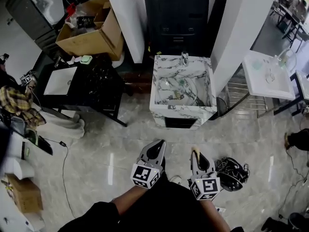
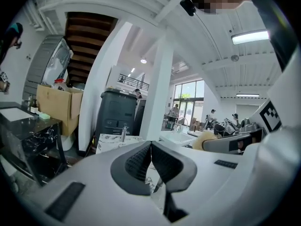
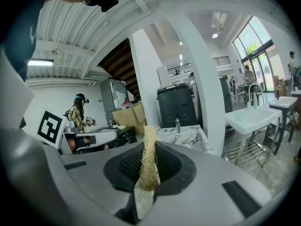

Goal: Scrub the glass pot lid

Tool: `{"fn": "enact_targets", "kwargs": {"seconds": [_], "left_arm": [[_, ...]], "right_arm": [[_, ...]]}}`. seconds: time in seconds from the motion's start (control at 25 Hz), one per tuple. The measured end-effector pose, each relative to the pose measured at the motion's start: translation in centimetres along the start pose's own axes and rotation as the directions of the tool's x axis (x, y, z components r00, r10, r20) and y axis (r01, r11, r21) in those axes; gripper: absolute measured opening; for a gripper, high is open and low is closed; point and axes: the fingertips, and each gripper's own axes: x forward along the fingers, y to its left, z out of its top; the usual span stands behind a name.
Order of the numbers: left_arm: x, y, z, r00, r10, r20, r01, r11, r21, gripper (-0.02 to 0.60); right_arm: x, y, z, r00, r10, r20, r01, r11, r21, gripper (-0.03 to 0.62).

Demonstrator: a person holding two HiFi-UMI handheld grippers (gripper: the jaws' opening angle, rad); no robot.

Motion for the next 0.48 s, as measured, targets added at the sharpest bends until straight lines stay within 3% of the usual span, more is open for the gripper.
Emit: {"fn": "enact_targets", "kwargs": {"seconds": [0.48], "left_arm": [[9.5,12.2,5.0,0.998,-0.058,-0.014,0.058,0.997,-0.043,0.015]], "right_arm": [[14.6,-2.6,6.1,0.995,-0.087,-0.055,0.085,0.996,-0.036,0.057]]}}
